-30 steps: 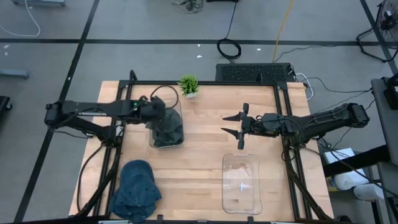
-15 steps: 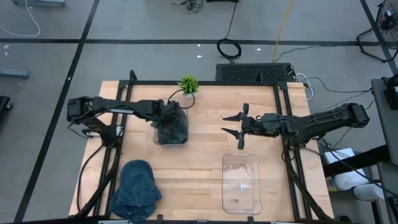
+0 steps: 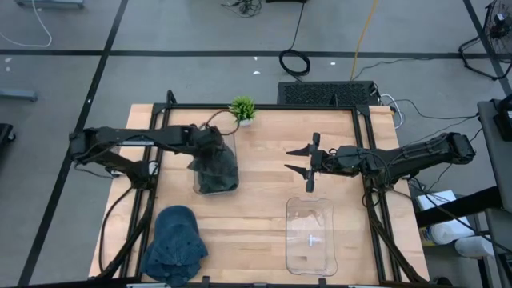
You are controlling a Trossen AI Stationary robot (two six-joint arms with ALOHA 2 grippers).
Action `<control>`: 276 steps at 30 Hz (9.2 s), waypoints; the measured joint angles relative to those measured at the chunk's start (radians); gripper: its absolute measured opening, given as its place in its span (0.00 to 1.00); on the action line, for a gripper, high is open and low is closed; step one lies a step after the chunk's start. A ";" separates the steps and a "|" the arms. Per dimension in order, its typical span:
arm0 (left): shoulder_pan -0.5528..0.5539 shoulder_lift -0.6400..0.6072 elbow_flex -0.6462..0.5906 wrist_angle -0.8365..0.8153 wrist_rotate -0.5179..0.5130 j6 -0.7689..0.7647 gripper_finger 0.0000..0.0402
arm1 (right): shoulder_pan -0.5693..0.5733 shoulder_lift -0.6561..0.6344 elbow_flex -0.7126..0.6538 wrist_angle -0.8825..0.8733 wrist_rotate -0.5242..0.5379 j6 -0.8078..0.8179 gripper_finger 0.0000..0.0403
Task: Pick & Place hat
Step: Put the black cap into the top transparent bin, then put the blue cap into the bottom transparent bin
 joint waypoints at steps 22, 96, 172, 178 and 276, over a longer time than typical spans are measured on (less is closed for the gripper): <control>-0.326 -0.454 0.003 0.181 0.218 0.074 0.44 | 0.002 0.000 0.000 -0.061 -0.002 0.000 0.42; -1.060 -0.028 0.326 0.310 0.050 -0.612 0.21 | 0.019 -1.019 -0.455 -0.315 -0.132 0.155 0.42; -1.209 0.772 0.784 -0.770 0.144 -0.844 0.42 | 0.020 -1.019 -0.592 -0.019 -0.134 0.184 0.42; -1.212 0.773 0.784 -0.856 0.102 -0.847 0.42 | 0.020 -1.019 -0.593 -0.023 -0.134 0.184 0.42; -0.987 0.538 0.860 -0.858 0.141 -0.660 0.01 | 0.020 -1.017 -0.593 -0.026 -0.183 0.210 0.42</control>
